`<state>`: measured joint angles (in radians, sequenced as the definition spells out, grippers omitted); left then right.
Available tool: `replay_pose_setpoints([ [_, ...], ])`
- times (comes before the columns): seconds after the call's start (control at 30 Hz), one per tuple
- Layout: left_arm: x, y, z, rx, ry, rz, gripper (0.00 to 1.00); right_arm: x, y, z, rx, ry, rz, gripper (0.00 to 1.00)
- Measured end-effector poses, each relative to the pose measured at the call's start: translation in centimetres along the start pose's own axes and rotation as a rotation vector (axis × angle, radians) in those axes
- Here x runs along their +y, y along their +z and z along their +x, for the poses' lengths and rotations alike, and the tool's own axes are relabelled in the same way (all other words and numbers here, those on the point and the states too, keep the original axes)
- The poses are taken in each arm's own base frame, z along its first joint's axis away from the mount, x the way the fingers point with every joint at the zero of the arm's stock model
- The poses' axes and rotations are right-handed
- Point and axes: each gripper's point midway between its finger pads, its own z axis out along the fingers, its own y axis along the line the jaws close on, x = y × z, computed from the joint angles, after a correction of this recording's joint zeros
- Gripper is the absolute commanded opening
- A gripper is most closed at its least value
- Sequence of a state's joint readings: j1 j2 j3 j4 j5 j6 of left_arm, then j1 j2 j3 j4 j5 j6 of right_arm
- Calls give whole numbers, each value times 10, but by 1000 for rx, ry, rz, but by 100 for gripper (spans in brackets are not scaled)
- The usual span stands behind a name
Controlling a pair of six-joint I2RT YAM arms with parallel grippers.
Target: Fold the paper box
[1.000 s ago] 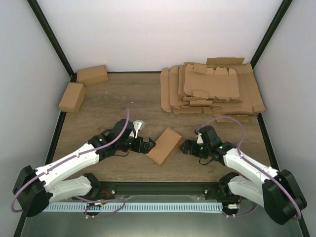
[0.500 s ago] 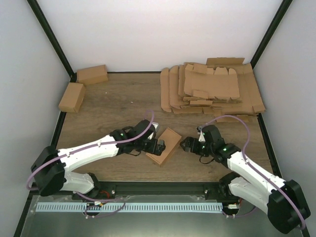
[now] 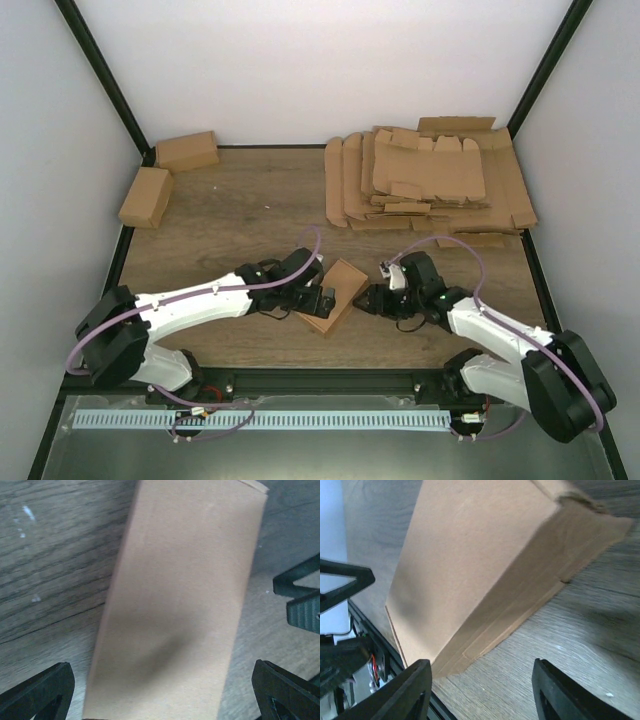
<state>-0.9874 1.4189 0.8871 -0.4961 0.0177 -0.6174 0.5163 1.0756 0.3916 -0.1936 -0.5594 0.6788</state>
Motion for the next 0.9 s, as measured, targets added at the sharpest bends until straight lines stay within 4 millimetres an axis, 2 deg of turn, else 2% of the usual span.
replay_pose_setpoints([
  [0.27,29,-3,0,-2,-48,-105,100,16,25,-4,39,22,-100,49],
  [0.47,32,5,4,45,-40,-133,100,31,32,-22,14,17,-146,51],
  [0.63,33,12,10,72,-41,-158,100,36,28,-27,-14,6,-155,65],
  [0.77,30,0,13,33,-98,-135,100,32,26,-33,-34,-34,-101,69],
  [0.9,27,-19,22,-18,-200,-54,100,37,17,-64,-102,-137,-16,75],
])
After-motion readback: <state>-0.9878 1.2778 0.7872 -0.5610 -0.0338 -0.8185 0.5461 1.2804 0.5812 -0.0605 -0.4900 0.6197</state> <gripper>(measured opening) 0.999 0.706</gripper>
